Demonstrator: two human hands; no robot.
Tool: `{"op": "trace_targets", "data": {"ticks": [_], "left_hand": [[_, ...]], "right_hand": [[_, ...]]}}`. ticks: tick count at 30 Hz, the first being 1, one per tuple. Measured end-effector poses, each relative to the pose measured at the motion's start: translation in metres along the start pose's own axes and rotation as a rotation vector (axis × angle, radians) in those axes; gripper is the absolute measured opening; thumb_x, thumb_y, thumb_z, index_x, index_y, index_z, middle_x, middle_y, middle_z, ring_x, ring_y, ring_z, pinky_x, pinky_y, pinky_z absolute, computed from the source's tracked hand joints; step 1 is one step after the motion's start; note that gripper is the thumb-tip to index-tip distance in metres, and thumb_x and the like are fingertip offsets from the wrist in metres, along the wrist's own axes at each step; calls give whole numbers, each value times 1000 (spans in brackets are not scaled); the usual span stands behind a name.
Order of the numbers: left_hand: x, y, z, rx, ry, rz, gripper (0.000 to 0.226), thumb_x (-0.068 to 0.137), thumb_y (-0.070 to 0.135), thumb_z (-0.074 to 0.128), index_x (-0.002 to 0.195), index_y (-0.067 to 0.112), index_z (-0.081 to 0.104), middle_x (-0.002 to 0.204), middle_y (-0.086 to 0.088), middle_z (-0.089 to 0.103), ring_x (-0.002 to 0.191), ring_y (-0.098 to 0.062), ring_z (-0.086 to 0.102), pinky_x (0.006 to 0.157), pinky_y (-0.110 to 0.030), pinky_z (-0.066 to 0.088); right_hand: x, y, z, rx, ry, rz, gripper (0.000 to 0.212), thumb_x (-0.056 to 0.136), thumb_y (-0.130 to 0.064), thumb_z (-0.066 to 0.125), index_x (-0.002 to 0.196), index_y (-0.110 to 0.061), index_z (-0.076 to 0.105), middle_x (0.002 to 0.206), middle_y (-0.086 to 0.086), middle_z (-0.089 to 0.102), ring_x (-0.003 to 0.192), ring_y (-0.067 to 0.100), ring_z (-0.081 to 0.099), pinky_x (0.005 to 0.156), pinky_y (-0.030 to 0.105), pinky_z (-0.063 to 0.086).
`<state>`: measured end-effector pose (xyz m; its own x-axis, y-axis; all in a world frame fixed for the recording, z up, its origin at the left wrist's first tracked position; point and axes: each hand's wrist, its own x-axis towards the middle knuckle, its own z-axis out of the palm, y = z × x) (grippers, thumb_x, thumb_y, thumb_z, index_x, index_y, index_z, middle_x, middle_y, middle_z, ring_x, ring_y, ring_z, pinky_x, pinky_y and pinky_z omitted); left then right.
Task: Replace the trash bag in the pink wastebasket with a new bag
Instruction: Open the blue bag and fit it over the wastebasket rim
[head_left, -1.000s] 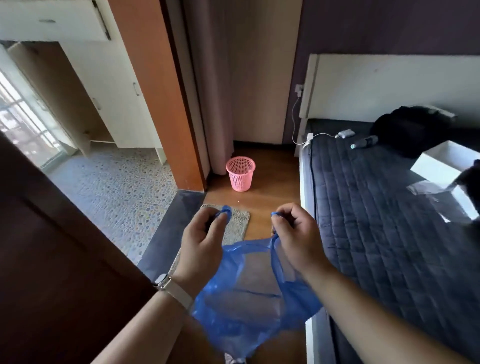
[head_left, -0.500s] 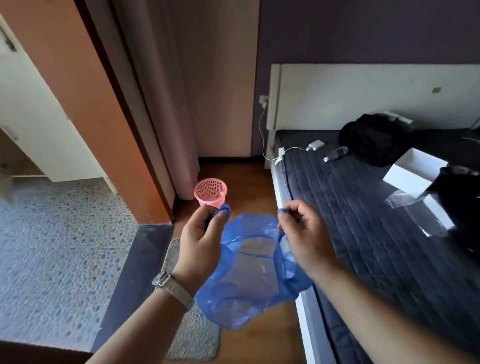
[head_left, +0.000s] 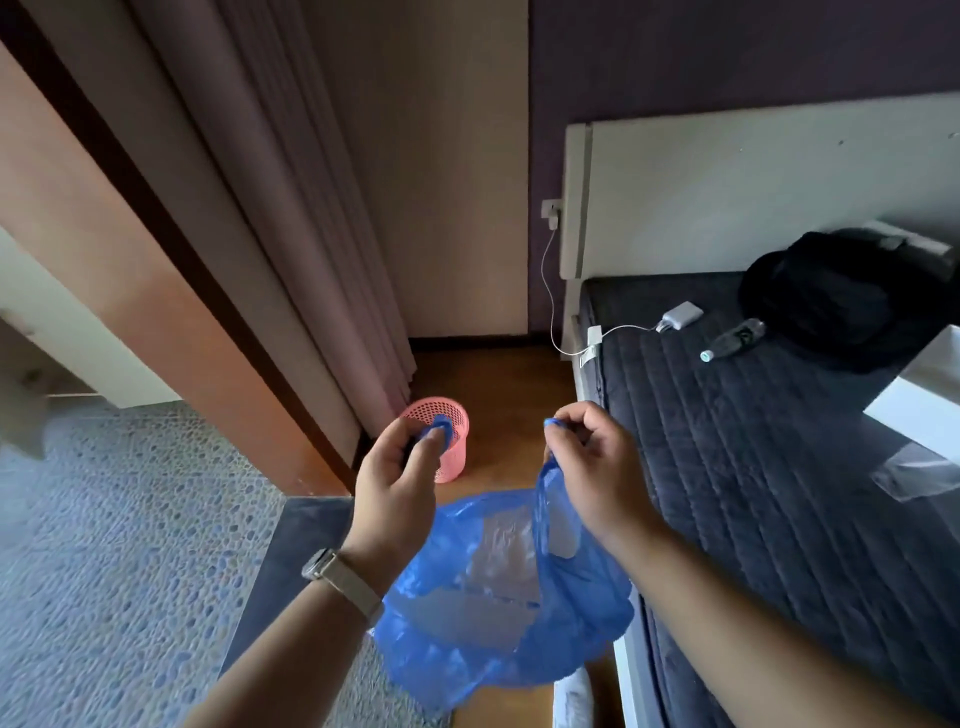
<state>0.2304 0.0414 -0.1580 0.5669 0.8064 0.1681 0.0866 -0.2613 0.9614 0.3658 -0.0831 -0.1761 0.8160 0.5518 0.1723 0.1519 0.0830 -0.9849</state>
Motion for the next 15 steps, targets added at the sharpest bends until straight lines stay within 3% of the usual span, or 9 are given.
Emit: {"op": "trace_targets", "data": {"ticks": [4,6,9,12,15], "left_hand": [[63,7,42,-27,20,-5,21,86,30,57,66,21,59,52,10,50,53,-10,43,55,-30,37],[89,7,54,-33,17,8,23,85,33,57,69,16,56,53,8,47,52,-11,40,54,-31,34],[126,6,61,-4,20,42,26,81,42,57,68,20,54,56,-9,46,56,-17,41,53,-38,34],[163,0,65,21,65,55,30,85,35,57,71,9,51,60,-16,43,57,-17,39,54,-35,34],[197,-12,70,25,79,49,29,87,29,55,71,6,49,59,-14,43,57,-18,38,53,-33,33]], "right_hand": [[74,4,-15,30,-23,-7,10,84,-11,57,75,-8,53,62,14,52,56,15,49,54,24,42],[104,8,-19,33,-28,-9,11,86,-7,57,76,-6,53,63,15,51,56,12,49,54,19,42],[141,15,-20,55,-10,-14,11,86,-6,57,77,-4,54,61,14,51,56,13,50,54,20,42],[176,25,-14,48,-42,-19,9,83,-15,56,76,-9,54,62,13,53,59,20,50,57,29,42],[216,33,-1,30,-43,-18,9,82,-15,55,75,-10,54,60,9,54,59,17,50,56,23,42]]}}
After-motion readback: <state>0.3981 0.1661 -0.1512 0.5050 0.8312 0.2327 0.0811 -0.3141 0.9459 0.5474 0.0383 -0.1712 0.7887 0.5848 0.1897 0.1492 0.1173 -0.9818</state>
